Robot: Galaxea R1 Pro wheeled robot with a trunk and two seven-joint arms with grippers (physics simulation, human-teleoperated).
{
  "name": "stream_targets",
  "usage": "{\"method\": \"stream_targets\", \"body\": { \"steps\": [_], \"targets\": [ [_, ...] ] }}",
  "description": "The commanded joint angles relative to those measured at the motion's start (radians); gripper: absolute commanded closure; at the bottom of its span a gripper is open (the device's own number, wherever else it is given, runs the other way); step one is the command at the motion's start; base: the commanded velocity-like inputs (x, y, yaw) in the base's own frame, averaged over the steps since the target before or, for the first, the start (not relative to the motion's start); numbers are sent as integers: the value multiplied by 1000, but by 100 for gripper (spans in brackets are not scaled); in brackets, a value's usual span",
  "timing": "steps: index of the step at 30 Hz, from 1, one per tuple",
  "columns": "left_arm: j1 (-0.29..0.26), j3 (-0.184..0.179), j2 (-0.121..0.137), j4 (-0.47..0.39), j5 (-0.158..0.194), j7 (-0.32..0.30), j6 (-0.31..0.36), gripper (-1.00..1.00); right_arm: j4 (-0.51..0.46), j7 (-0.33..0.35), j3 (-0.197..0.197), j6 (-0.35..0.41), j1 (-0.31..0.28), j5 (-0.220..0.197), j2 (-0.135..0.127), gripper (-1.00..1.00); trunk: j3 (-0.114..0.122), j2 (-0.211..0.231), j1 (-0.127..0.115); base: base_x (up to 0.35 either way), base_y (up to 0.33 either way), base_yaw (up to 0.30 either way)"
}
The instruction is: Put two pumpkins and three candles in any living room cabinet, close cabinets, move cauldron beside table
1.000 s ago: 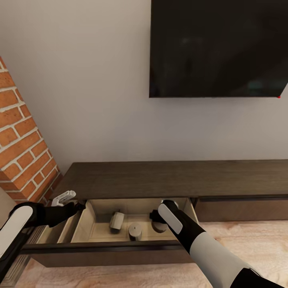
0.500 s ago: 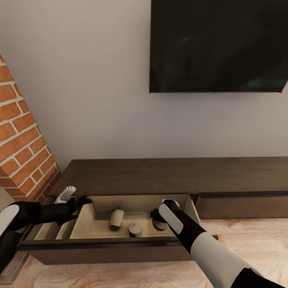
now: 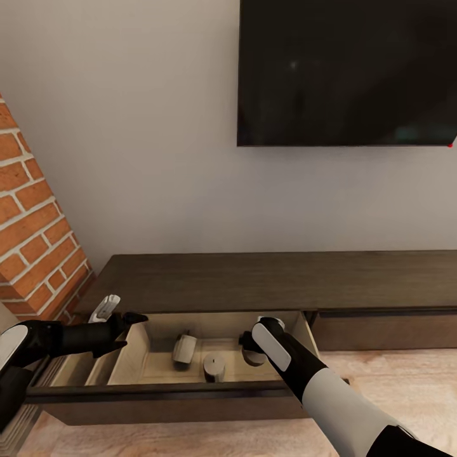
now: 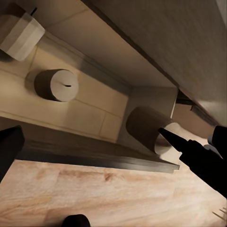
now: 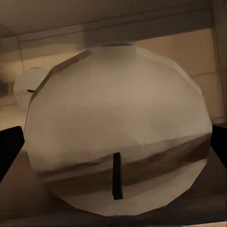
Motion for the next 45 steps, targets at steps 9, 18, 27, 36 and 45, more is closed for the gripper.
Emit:
{"method": "stream_targets", "body": {
  "steps": [9,18,27,36,45],
  "targets": [
    [-1,1,0,-1,10,10,2,-100,-1,-8,3,1,-1,-8,0,100,-1,0,0,93,0,0],
    [-1,0,2,-1,10,10,2,-100,-1,-8,3,2,-1,-8,0,100,-1,0,0,34,0,0],
    [-1,1,3,-2,10,10,2,-100,0,-8,3,2,-1,-8,0,100,-10,-21,12,1,0,0],
    [-1,1,3,-2,10,10,2,-100,0,-8,3,2,-1,-8,0,100,-39,-84,46,0,0,0],
    [-1,1,3,-2,10,10,2,-100,0,-8,3,2,-1,-8,1,100,-67,-147,81,0,0,0]
  ]
}}
